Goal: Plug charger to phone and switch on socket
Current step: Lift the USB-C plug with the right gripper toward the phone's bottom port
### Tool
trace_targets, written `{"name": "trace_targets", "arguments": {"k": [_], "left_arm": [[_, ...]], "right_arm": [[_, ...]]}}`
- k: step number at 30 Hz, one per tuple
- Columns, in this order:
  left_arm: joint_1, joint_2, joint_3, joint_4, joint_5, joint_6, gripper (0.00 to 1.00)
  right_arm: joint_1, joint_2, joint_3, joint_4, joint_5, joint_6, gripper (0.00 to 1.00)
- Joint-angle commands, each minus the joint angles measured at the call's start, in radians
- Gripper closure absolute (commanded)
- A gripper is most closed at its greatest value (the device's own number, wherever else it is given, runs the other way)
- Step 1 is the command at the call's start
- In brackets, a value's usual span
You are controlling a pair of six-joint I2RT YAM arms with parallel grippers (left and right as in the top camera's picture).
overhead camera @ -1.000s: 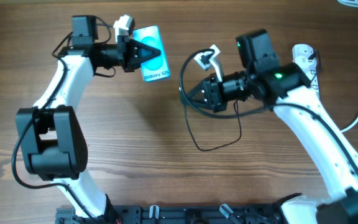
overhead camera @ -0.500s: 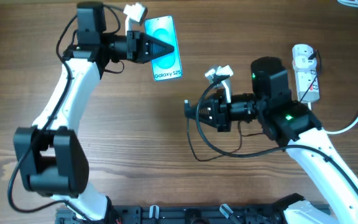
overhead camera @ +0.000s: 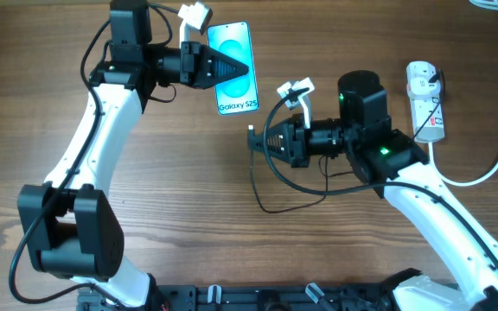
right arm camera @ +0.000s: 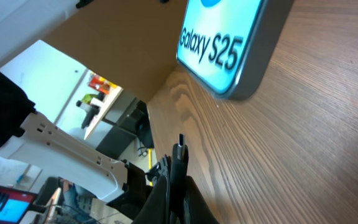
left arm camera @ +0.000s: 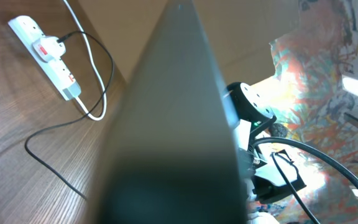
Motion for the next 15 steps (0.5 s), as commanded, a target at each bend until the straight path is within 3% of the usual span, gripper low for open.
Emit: {"name": "trace_targets", "arguments": {"k": [1,15], "left_arm": [[-0.032,-0.026,0.01,0.004,0.034,-0.013,0.96],[-0.044,-0.026,0.01,0.003,0.034,-0.008,0.96]], "right_arm": [[0.002,0.025,0.002,0.039,-0.053,0.027,0.95],[0.002,0.028,0.002,0.058,-0.064,0.033,0.96]]}}
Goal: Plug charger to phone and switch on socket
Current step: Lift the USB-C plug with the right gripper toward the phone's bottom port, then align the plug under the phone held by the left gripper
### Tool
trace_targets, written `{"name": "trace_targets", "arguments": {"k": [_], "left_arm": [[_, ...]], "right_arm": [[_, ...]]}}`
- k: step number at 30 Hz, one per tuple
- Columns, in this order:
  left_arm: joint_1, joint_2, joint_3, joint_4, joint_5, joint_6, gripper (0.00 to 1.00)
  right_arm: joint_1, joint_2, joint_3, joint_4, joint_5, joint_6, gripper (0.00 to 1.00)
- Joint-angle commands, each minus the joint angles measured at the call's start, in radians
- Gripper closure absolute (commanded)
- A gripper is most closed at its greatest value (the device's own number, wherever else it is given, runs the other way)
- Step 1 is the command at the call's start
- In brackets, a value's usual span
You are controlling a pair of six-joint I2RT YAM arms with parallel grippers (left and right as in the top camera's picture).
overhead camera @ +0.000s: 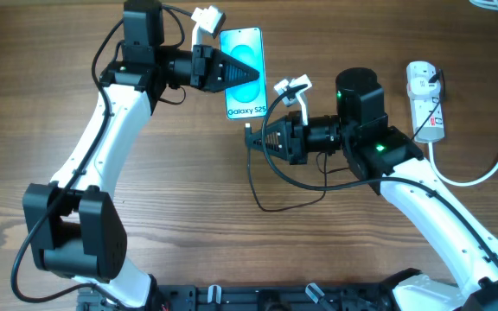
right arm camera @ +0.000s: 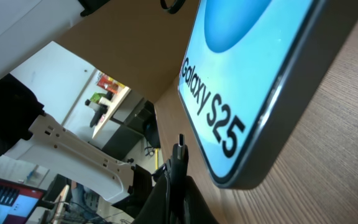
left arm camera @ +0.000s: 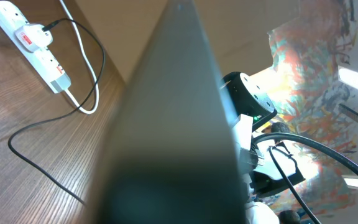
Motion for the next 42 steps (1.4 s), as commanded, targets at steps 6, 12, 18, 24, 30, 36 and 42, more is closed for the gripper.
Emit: {"name": "trace_targets", "arguments": {"k": [6,12,18,24,30,36,42], "left_arm": [[0.0,-0.026,0.01,0.003,0.034,0.003,0.96],[-0.001,-0.026,0.01,0.003,0.034,0.003,0.96],[-0.001,-0.026,0.01,0.005,0.034,0.018,0.96],[-0.001,-0.026,0.01,0.019,0.034,0.021,0.96],[-0.002,-0.026,0.01,0.018,0.034,0.021,0.96],[-0.002,-0.026,0.01,0.018,0.034,0.021,0.96],[-0.002,-0.026,0.01,0.018,0.034,0.021,0.96]], "right_arm": [[0.002,0.008,0.002,0.017,-0.03,0.003,0.96],[0.001,0.008,0.002,0.018,-0.015,0.004,0.96],[-0.021,0.01,0.002,0.026,-0.049,0.029,0.96],[-0.055,0.031,0.002,0.035,-0.171,0.025,0.96],[-0.055,0.073,0.002,0.036,-0.203,0.027,0.96],[-0.055,0.074,0.002,0.06,-0.202,0.029,0.96],[-0.055,0.074,0.002,0.076,-0.202,0.029,0.96]]}}
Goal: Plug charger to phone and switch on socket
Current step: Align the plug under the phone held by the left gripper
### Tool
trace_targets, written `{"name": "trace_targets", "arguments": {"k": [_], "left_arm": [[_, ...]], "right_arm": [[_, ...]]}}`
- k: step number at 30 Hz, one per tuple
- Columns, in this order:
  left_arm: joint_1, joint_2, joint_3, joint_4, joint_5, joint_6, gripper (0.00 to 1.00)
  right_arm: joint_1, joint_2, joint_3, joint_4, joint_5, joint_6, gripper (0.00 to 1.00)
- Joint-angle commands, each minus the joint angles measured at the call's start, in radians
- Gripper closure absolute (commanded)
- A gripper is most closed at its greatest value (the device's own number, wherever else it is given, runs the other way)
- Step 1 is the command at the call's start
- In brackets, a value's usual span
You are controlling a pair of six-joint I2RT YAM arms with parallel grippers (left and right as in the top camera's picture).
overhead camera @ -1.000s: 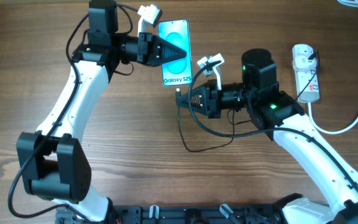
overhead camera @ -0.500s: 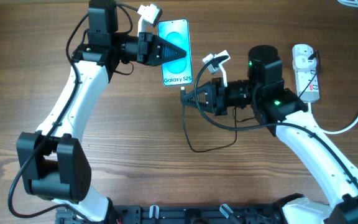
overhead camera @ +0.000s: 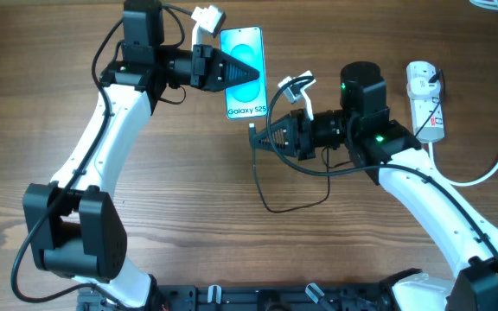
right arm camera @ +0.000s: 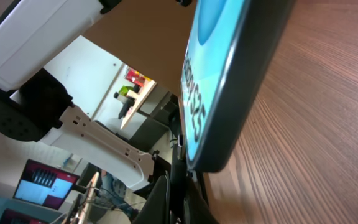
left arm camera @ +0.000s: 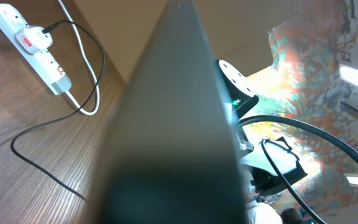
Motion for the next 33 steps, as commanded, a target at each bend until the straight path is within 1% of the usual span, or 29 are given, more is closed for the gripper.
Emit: {"name": "trace_targets", "arguments": {"k": [1,13,22,33], "left_arm": [[-0.003,-0.026,0.01,0.006,0.034,0.019,0.96],[-0.019,-0.026,0.01,-0.013,0.034,0.019,0.96],[-0.034,-0.026,0.01,-0.012,0.034,0.019,0.96],[-0.028,-0.026,0.01,0.003,0.034,0.019,0.96]], "right_arm": [[-0.002,0.007,0.002,0.018,-0.029,0.003,0.96],[-0.002,0.007,0.002,0.027,-0.018,0.003,0.96],[-0.002,0.007,0.002,0.052,-0.014,0.029,0.96],[-0.002,0.007,0.002,0.003,-0.015,0.029,0.96]]}}
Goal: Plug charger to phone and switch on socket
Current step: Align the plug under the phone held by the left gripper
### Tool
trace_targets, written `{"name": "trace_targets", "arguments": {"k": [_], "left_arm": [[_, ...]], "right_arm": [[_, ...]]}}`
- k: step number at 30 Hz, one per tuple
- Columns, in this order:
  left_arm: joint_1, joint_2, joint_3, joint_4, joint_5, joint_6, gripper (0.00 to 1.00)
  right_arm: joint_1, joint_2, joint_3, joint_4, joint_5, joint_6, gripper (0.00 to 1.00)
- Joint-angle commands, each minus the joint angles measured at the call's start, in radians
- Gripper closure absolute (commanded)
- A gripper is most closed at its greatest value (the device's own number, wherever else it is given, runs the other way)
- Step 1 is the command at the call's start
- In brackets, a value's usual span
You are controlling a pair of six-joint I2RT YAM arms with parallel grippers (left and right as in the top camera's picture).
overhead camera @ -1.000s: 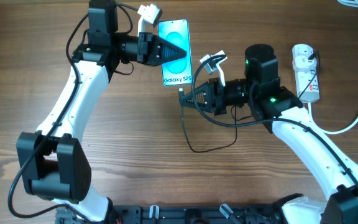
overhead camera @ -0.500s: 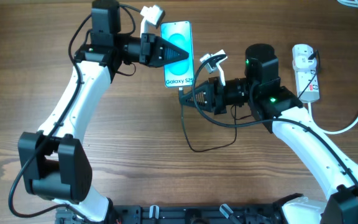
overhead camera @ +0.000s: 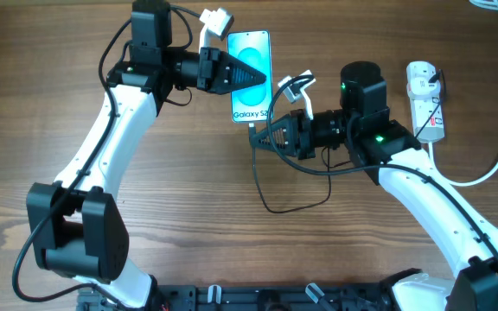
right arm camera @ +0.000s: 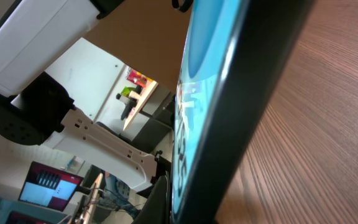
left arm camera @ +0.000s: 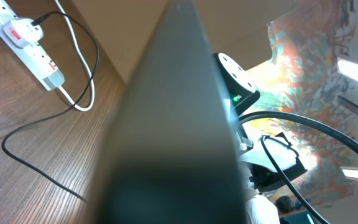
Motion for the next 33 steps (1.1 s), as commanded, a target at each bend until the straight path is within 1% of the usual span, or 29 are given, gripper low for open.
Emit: {"name": "trace_targets", "arguments": {"k": [1,14,33], "left_arm": [[0.002,-0.026,0.01,0.006,0.034,0.015,0.96],[0.002,-0.026,0.01,0.006,0.034,0.015,0.96],[0.002,-0.026,0.01,0.006,0.034,0.015,0.96]], "right_arm": [[-0.002,0.007,0.003,-0.001,-0.012,0.002,0.96],[-0.002,0.007,0.003,0.037,0.007,0.005,0.96],[-0.003,0.007,0.003,0.028,0.011,0.04,0.96]]}}
